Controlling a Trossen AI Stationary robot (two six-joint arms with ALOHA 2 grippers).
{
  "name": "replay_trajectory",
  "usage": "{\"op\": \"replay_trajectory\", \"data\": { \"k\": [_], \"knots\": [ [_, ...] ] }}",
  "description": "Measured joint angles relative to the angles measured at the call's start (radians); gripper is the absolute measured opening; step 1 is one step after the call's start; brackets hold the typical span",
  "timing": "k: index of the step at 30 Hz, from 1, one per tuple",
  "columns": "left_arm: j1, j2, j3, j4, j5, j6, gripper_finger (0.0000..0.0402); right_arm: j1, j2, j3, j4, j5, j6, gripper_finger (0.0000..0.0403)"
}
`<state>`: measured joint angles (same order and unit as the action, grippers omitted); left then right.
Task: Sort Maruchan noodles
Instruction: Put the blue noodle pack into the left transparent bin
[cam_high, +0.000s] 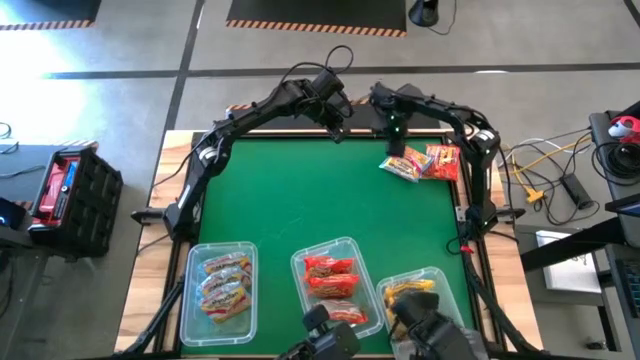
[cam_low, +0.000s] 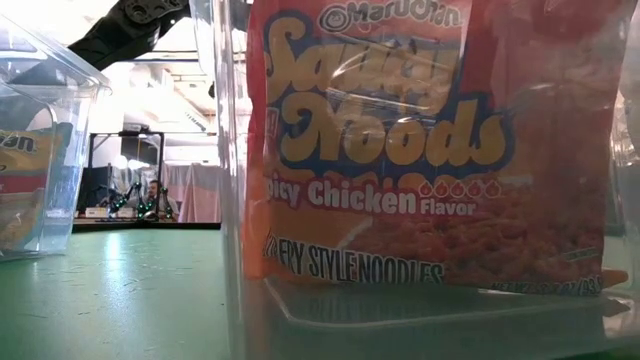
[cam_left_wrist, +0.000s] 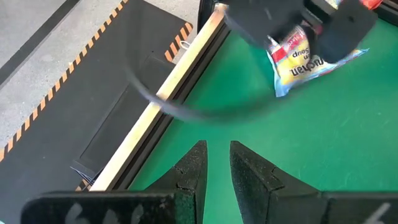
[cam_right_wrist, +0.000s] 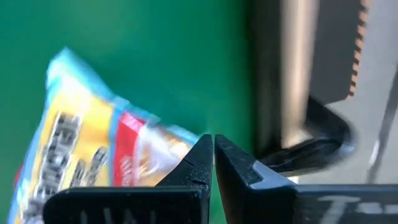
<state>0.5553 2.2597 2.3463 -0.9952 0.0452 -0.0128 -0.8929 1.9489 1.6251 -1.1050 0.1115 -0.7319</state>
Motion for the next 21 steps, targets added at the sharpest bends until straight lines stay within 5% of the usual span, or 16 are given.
{"op": "replay_trajectory", "data": {
  "k": [10,21],
  "knots": [
    [0.012,0.0,-0.004,0.013,0.0,0.0,0.0052,0.02,0.076,-0.014,-0.096,0.062,-0.039,0.0009],
    [0.022,0.0,-0.004,0.016,0.0,-0.003,0.0052,0.022,0.082,-0.012,-0.064,-0.117,-0.133,0.0009]
  ]
}}
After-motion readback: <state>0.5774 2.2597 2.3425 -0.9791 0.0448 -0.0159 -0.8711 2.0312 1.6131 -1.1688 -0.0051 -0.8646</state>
